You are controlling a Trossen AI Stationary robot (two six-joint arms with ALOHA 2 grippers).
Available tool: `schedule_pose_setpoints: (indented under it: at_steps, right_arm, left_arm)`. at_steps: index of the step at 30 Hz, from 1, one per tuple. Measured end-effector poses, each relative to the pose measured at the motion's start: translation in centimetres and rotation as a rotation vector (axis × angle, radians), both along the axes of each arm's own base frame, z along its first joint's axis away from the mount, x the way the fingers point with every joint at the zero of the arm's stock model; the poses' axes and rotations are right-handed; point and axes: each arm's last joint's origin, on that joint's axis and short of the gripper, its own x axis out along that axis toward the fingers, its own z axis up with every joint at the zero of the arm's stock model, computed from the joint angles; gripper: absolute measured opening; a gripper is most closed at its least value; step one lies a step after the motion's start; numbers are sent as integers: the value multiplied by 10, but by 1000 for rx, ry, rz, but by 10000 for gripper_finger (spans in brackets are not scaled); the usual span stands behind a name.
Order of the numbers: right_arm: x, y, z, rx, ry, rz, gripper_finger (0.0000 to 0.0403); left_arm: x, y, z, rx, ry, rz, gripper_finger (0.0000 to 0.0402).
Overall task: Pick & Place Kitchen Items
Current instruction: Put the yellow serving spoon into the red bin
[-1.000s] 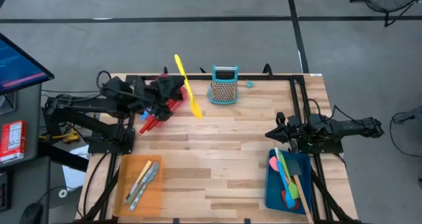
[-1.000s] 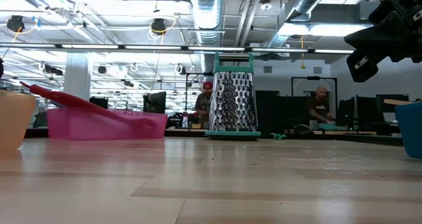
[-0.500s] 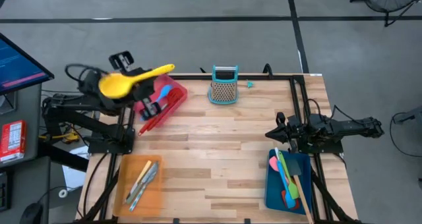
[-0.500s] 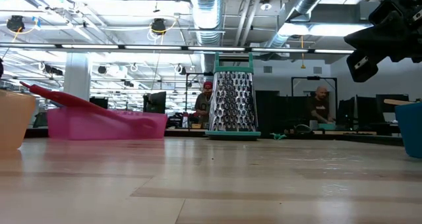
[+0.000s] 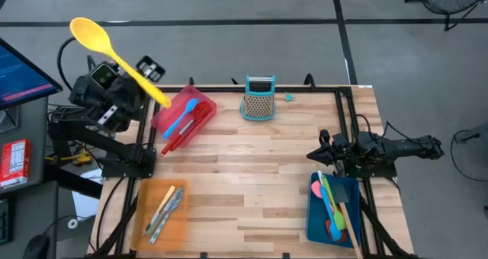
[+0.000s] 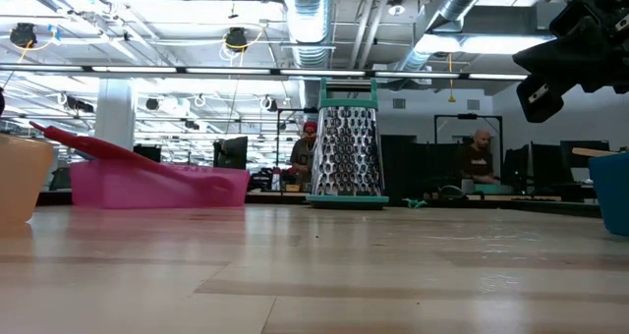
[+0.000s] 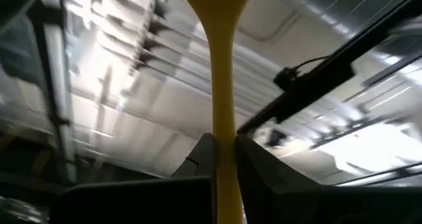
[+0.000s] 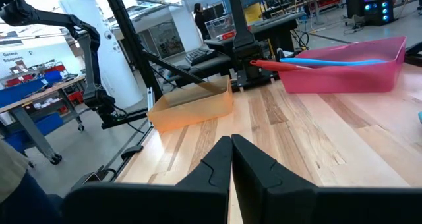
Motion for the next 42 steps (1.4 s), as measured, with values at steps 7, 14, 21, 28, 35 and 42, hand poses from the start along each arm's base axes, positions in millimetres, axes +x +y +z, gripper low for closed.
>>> schedule_pose_setpoints:
  at_steps: [7,14,21,28,35,42]
  right_arm:
    - [0,0,0,0,0,0,10]
    - [0,0,0,0,0,0,10]
    - [0,0,0,0,0,0,10]
    - [0,0,0,0,0,0,10]
    - [0,0,0,0,0,-1,10]
    - [0,0,0,0,0,0,10]
  left_arm:
    - [1,-8,-2,75,48,-329,12]
    - [9,-16,-12,160,287,-683,12]
    - [25,-21,-30,230,550,-815,12]
    - [26,-22,-31,248,554,-831,12]
    - [28,-23,-36,242,639,-897,12]
    - [35,-14,-48,174,798,-867,12]
